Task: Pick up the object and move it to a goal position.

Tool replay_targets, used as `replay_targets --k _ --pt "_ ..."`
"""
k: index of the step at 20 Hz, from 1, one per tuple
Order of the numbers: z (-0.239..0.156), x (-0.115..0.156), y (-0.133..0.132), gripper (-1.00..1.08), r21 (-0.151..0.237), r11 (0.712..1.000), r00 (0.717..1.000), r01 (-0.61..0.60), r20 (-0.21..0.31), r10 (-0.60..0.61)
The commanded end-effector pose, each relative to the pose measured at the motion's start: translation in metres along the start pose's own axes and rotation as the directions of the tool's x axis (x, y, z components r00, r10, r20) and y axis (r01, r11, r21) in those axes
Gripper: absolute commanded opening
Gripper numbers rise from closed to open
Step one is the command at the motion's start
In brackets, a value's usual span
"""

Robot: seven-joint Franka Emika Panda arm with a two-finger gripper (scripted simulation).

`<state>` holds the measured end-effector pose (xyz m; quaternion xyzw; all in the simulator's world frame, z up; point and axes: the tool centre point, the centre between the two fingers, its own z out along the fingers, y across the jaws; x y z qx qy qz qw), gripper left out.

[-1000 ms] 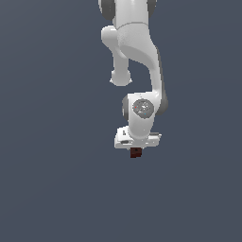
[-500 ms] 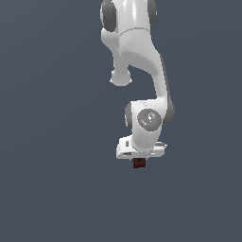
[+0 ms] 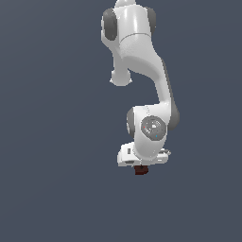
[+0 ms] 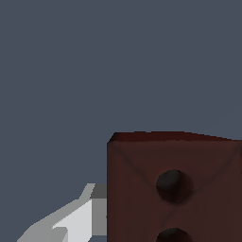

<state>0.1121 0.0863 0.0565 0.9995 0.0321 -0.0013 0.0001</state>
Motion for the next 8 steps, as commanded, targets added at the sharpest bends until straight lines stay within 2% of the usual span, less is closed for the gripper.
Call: replay_targets --k 1,8 --pt "-0.0020 0.0053 -0.0005 -1.00 0.000 1.000 1.000 0.000 -0.002 0.000" --pt "-0.0025 0.0098 -0.0010 -1.00 0.000 1.000 1.000 0.000 -0.002 0.000"
